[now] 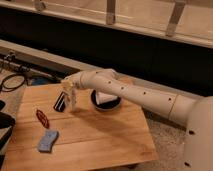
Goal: Stand the bottle upright
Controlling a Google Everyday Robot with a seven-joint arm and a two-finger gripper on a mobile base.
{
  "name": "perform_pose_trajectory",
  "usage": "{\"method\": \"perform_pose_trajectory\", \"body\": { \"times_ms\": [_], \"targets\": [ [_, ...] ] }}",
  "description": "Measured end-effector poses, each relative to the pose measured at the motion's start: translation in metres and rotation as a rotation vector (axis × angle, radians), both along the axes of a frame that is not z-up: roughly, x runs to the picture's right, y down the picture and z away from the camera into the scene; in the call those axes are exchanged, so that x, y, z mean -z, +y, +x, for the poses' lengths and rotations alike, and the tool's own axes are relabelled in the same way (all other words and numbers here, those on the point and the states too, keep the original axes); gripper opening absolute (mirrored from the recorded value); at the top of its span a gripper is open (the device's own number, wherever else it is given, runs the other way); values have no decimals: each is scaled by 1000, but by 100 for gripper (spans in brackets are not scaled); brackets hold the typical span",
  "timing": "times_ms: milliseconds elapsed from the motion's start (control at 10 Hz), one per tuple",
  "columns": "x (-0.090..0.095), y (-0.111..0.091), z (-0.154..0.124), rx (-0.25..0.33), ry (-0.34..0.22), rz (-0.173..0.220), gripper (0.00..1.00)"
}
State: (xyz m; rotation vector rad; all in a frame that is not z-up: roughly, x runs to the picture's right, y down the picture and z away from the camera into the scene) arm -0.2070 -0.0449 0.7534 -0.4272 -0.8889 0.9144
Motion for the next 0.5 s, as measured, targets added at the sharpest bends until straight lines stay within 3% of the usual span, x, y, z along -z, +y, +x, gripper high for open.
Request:
{"method": "perform_pose_trajectory", "body": {
  "times_ms": [300, 500],
  "targets": [
    [-2, 2, 3, -11, -6, -25, 5],
    [-20, 14, 13, -26, -10, -65, 5]
  ]
}}
